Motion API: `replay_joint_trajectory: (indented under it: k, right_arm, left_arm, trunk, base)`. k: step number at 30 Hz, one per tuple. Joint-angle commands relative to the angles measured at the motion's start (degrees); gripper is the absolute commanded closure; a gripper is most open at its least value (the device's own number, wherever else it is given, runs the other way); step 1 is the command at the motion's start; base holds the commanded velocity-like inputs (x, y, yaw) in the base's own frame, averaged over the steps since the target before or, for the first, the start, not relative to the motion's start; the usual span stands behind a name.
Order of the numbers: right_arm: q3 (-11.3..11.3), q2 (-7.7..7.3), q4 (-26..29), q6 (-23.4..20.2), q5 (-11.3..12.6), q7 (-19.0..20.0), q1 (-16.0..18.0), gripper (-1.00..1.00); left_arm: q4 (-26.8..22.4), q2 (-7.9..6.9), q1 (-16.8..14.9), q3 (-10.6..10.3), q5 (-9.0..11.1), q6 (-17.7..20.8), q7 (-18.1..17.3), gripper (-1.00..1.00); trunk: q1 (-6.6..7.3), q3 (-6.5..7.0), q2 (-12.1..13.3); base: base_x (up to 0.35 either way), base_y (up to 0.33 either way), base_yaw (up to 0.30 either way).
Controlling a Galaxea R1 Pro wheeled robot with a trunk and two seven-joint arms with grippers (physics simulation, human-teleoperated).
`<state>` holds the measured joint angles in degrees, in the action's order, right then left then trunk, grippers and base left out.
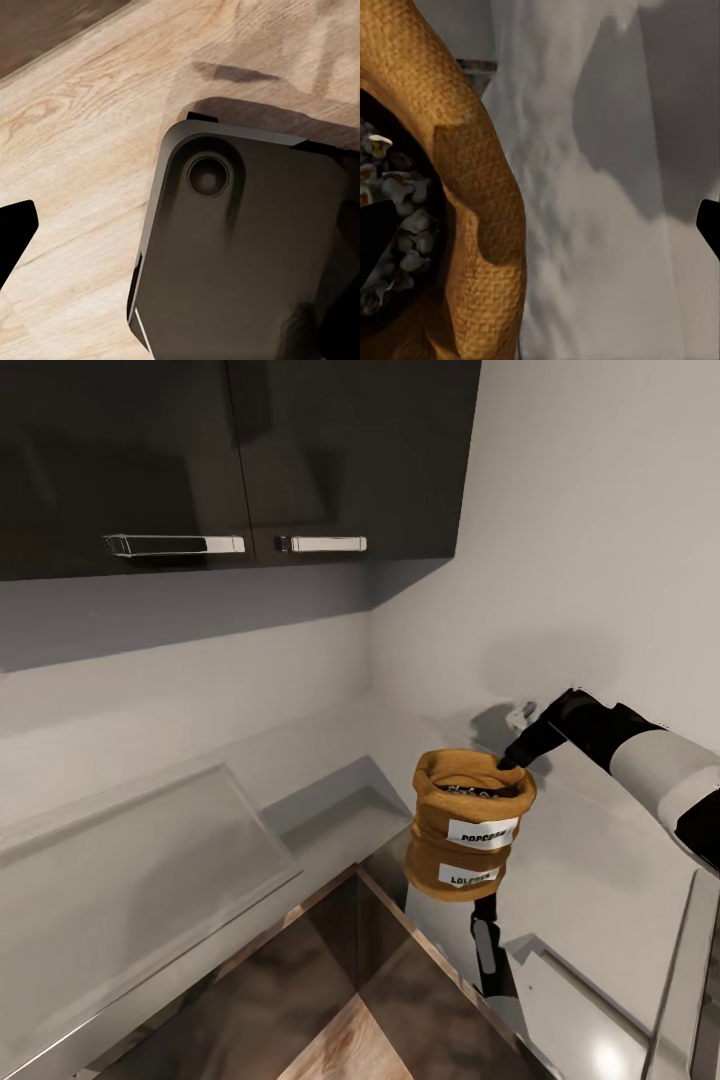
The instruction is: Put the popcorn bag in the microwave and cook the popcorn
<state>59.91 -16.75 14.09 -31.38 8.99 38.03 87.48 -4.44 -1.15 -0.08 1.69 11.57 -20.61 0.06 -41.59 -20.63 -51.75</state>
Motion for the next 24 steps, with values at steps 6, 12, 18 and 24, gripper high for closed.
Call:
replay_joint_trajectory:
  k: [6,12,18,24]
  right_arm:
    - [0.34,-0.1,0.15,-0.38,0.66,-0.06,-0.44,-1.0]
    - [0.34,-0.11,0.15,-0.08,0.72,-0.12,-0.92,-1.0]
    - [0.3,-0.13,0.12,0.69,0.91,-0.15,-2.53,-1.0]
    - [0.29,-0.15,0.07,1.43,1.02,-0.15,-3.41,-1.0]
  left_arm:
    - [-0.03,0.01,-0.01,0.13,0.03,-0.12,0.01,-1.0]
    - [-0.04,0.01,-0.01,0.12,0.03,-0.12,0.0,-1.0]
    - [-0.05,0.01,-0.01,0.15,0.03,-0.12,-0.01,-1.0]
    - [-0.05,0.01,-0.01,0.15,0.03,-0.13,0.0,-1.0]
  trunk:
    - [-0.01,-0.06,-0.05]
    - [-0.01,-0.06,-0.05]
    - [-0.01,-0.06,-0.05]
    - [-0.01,-0.06,-0.05]
  base:
    - [0.0,0.0,0.0]
    - [0.0,0.0,0.0]
    - [0.0,0.0,0.0]
    - [0.0,0.0,0.0]
